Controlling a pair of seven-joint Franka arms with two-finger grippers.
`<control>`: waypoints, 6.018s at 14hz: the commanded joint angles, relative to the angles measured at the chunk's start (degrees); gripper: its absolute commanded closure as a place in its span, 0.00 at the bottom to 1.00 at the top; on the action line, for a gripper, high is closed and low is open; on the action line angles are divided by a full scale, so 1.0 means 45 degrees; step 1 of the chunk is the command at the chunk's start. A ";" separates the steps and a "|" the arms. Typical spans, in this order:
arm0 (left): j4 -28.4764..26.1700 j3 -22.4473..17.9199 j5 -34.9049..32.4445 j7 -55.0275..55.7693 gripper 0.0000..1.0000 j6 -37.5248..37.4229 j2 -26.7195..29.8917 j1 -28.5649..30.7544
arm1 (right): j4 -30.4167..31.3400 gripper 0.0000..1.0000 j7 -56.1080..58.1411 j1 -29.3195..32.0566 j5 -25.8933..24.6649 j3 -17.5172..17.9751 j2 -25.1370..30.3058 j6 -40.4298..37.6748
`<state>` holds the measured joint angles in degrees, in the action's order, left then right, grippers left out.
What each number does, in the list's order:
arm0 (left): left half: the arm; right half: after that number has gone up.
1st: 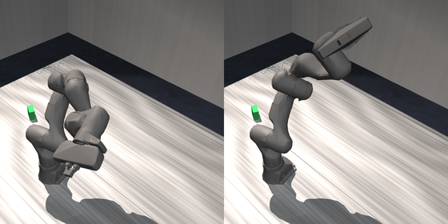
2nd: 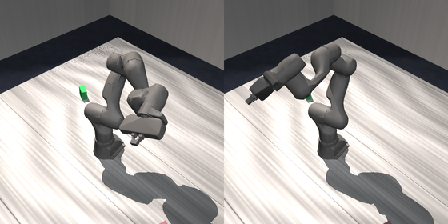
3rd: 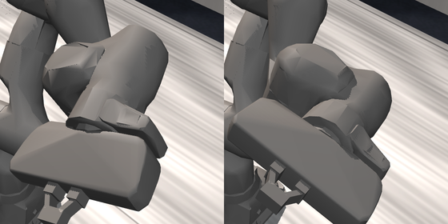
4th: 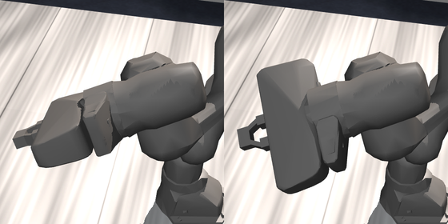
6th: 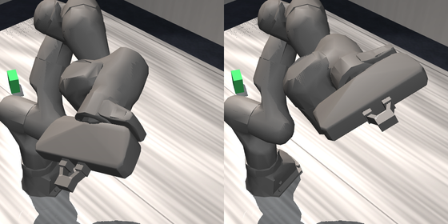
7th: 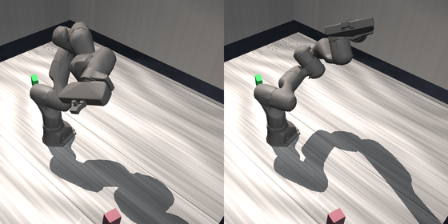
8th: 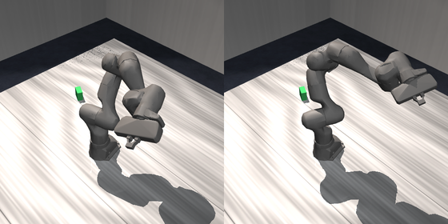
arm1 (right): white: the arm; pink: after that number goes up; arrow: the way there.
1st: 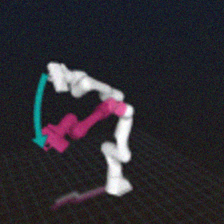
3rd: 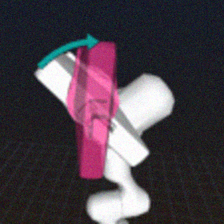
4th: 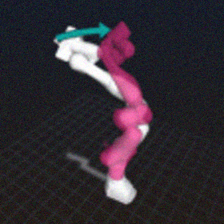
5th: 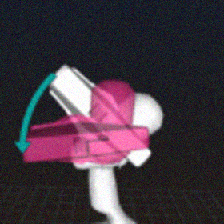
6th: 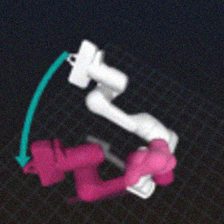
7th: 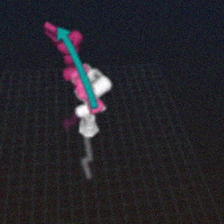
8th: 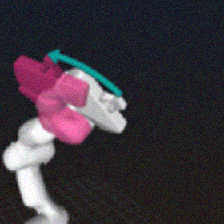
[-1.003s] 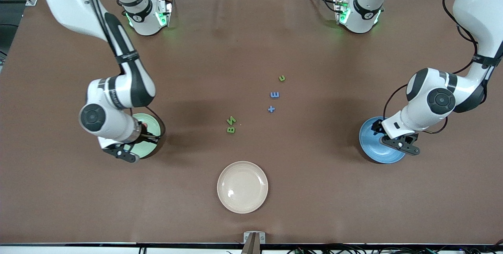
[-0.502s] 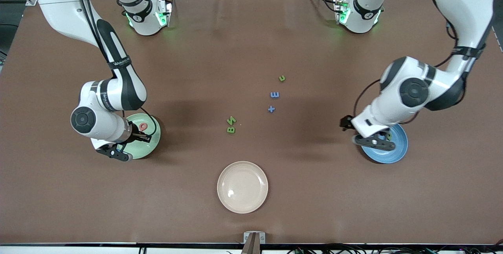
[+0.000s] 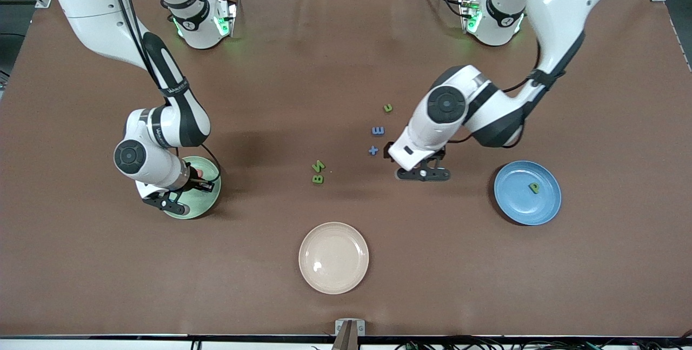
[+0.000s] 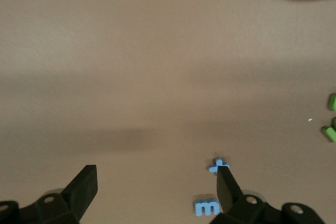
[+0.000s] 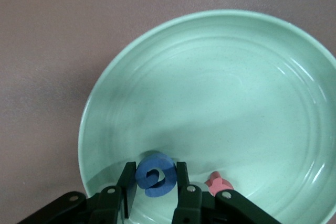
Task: Sort upper and lower case letters into plates
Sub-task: 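Grasp the green B with the right gripper while the left grasps the plus, then place the green B on the green plate while the left drops the plus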
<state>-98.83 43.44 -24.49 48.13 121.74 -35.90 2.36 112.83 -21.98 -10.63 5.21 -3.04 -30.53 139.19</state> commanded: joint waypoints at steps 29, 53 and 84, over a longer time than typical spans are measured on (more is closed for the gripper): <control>0.0224 -0.3656 -0.1179 0.4597 0.17 0.2107 -0.2002 -0.5173 | -0.4664 0.03 -0.6855 -0.6095 -0.1060 0.0168 -0.2825 0.0026; -0.0441 -0.3539 -0.1179 0.4871 0.75 0.2087 -0.1612 -0.4957 | -0.4237 1.00 -0.0265 -0.2000 -0.1236 0.0227 -0.0681 -0.3604; -0.3292 0.1443 -0.5925 -0.6926 0.93 0.1970 -0.0849 0.8714 | -0.2358 0.00 0.3000 0.1094 -0.0357 0.0556 0.0534 -0.4112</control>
<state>-113.22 50.67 -49.53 16.87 129.44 -40.01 41.74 103.64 -1.73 -3.86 3.26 -2.04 -29.33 123.80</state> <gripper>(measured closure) 0.630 0.009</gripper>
